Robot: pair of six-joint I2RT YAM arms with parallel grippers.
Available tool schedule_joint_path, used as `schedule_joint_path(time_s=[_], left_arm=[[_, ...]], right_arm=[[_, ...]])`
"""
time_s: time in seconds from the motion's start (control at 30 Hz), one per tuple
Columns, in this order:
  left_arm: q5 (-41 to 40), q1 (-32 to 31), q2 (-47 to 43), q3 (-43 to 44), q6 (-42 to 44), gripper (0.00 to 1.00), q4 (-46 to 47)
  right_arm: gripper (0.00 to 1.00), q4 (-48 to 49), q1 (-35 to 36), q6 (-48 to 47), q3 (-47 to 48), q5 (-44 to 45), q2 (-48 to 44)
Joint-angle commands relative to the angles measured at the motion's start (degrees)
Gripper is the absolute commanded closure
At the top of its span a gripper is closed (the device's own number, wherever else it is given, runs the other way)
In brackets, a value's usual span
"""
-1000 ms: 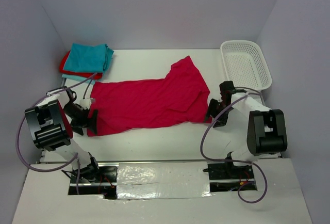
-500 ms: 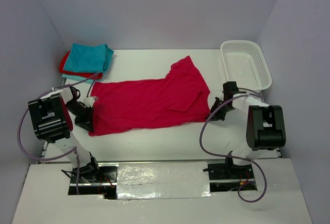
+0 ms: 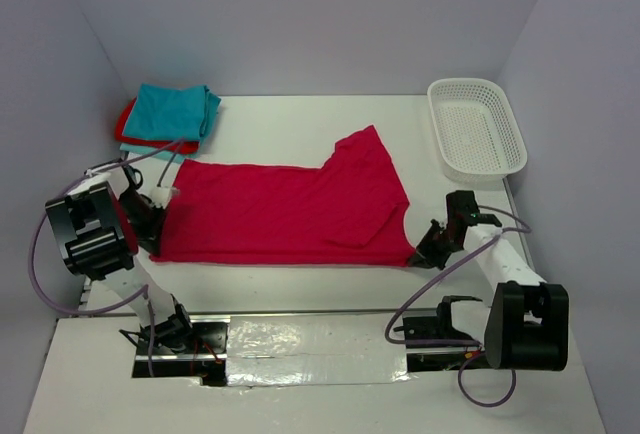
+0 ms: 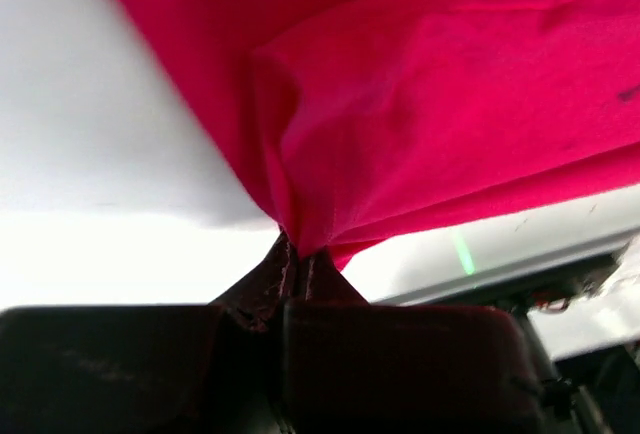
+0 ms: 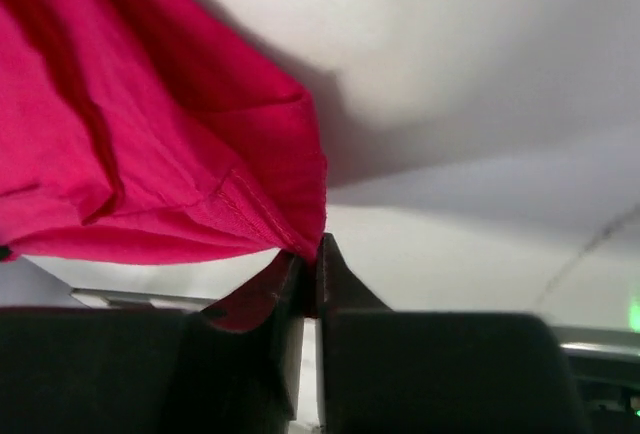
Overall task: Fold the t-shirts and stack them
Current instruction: Fold the flattened tshirt in 1/3 of the way
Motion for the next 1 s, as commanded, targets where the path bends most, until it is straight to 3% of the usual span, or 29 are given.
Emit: schedule_joint_path(time_s=[0.0, 0.03, 0.13, 0.2, 0.3, 0.37, 0.43, 0.47, 0.5, 0.53, 0.57, 0.63, 0.67, 0.7, 0.77, 0.83, 0.97], left_arm=[[-4.9, 0.0, -1.9, -4.0, 4.5, 0.95, -3.9], [-7.8, 0.1, -2.1, -5.2, 4.6, 0.72, -3.7], [-10.9, 0.1, -2.1, -7.4, 5.1, 0.49, -1.8], [-14.0, 0.1, -1.0, -5.5, 4.5, 0.46, -0.6], [-24.3, 0.0, 0.7, 5.7, 2.0, 0.44, 2.3], [-29.6, -0.9, 2.2, 22.2, -2.4, 0.47, 2.6], [-26.1, -5.1, 1.5, 38.1, -4.8, 0.51, 2.4], [-17.1, -7.7, -0.6, 41.7, -4.3, 0.52, 2.0], [-13.6, -16.0, -2.1, 43.3, -3.2, 0.55, 2.3], [-9.5, -22.1, -4.3, 43.1, 0.5, 0.6, 2.5], [-7.1, -35.3, -5.0, 42.0, 2.7, 0.62, 1.7], [-1.6, -46.5, -7.2, 35.6, 6.4, 0.64, 1.6], [4.5, -55.0, -8.5, 32.1, 7.0, 0.62, 3.3], [7.1, -58.5, -9.5, 25.0, 9.4, 0.54, 7.9], [9.8, -68.6, -12.2, 18.8, 12.8, 0.49, 13.3], [11.1, -75.0, -10.2, 14.4, 14.6, 0.47, 19.1], [17.0, -79.6, 1.6, 22.8, 8.6, 0.44, 21.4]], right_arm=[[0.89, -4.8, -0.1, 1.8, -3.7, 2.9, -4.4], [0.69, -4.8, 0.1, 2.1, -4.4, 2.5, -5.1], [0.47, -4.6, 0.6, 2.4, -7.0, 1.3, -5.8], [0.36, -5.6, 0.6, 1.5, -5.7, 2.3, -5.3], [0.21, -9.5, -0.1, -0.6, 2.2, 5.8, -5.9], [0.19, -10.4, -0.1, -2.1, 11.7, 9.2, -4.3], [0.25, -8.0, -0.1, -6.6, 20.8, 7.4, -1.6], [0.31, -6.8, -0.1, -8.2, 23.3, 5.8, 2.5], [0.52, -5.2, -0.1, -11.8, 26.0, 3.8, 5.3], [0.6, -4.7, -0.1, -13.0, 30.9, 0.0, 11.0], [0.63, -3.9, 0.0, -13.8, 32.5, -2.1, 13.6], [0.6, -0.6, 0.6, -15.9, 36.1, -5.7, 20.7], [0.58, 0.1, 0.9, -16.5, 36.9, -7.1, 22.9], [0.57, 0.4, 1.3, -17.3, 38.3, -8.2, 25.2], [0.56, 1.4, 1.9, -17.6, 39.0, -8.0, 29.8], [0.54, 2.9, 2.5, -18.1, 37.9, -8.2, 31.5], [0.51, 4.5, 2.8, -18.9, 35.5, -7.2, 32.1]])
